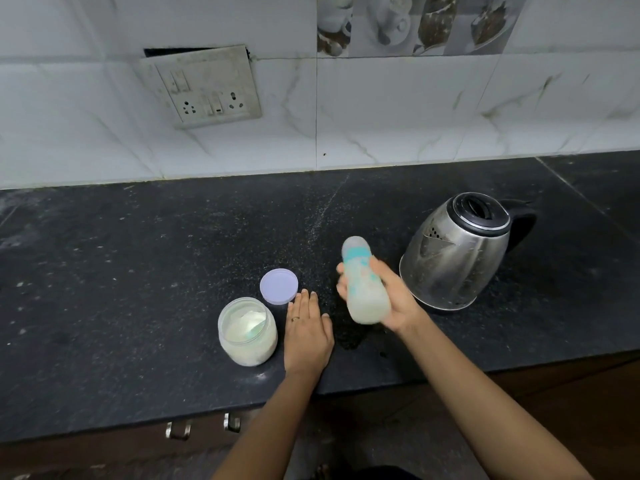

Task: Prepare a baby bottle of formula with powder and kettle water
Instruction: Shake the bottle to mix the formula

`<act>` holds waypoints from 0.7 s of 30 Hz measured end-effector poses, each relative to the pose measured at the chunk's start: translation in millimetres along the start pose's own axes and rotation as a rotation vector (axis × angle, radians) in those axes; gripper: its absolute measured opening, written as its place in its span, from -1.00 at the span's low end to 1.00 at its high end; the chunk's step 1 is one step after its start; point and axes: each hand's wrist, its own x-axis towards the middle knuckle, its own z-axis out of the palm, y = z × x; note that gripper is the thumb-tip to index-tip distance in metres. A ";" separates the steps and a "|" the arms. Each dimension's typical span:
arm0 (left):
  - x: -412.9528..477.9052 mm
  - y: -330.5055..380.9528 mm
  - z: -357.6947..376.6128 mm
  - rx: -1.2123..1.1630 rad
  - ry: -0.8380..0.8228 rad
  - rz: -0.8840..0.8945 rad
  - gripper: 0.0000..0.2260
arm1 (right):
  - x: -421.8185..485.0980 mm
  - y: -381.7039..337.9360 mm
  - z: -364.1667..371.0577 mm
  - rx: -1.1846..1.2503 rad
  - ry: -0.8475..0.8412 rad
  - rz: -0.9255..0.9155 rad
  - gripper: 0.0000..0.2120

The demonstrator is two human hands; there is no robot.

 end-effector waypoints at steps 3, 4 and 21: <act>0.6 -0.2 0.4 0.000 0.000 -0.008 -0.49 | -0.7 2.2 2.5 -0.109 0.023 -0.019 -0.13; 0.6 0.0 0.3 0.000 0.002 -0.010 -0.49 | 2.5 2.8 -1.2 -0.030 0.102 -0.049 -0.17; 0.9 -1.3 2.6 0.000 0.014 0.016 -0.50 | 6.7 9.7 -21.6 0.027 0.127 0.011 0.00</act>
